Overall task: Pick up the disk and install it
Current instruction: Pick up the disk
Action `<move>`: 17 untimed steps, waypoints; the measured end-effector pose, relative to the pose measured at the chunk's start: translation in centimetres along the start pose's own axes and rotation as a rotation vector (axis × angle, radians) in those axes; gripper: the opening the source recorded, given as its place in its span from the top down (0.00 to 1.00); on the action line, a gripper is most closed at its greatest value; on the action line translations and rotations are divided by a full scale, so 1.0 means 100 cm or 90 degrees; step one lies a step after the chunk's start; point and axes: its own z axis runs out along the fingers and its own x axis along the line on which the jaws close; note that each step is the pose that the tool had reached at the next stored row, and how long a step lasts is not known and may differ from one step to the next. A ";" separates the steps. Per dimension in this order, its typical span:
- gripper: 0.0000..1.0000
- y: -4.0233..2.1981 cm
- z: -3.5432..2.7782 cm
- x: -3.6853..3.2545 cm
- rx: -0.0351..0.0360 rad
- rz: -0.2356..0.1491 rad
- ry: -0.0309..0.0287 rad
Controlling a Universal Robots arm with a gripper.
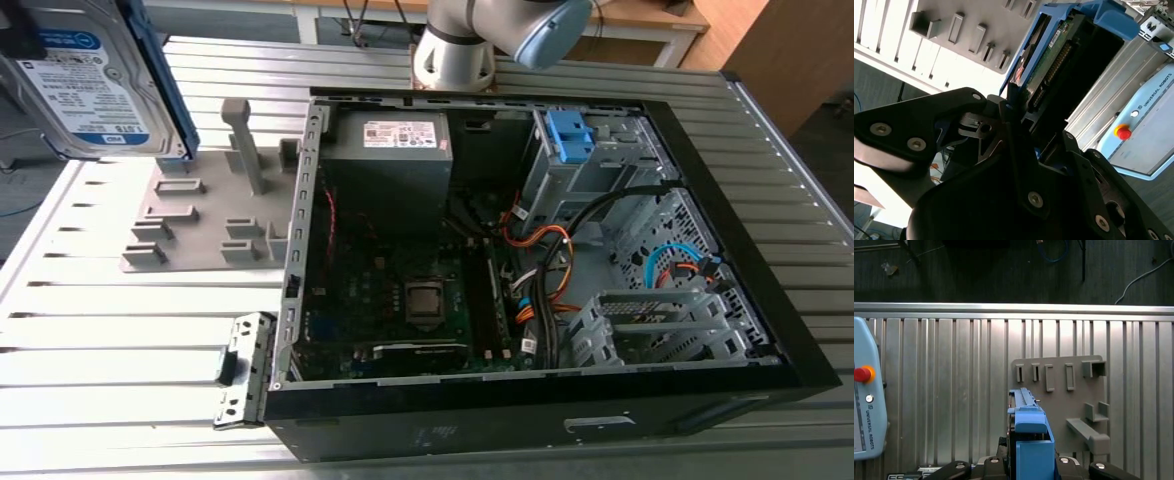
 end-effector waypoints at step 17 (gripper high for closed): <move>0.64 -0.0083 0.0000 -0.0001 0.0000 0.000 0.0000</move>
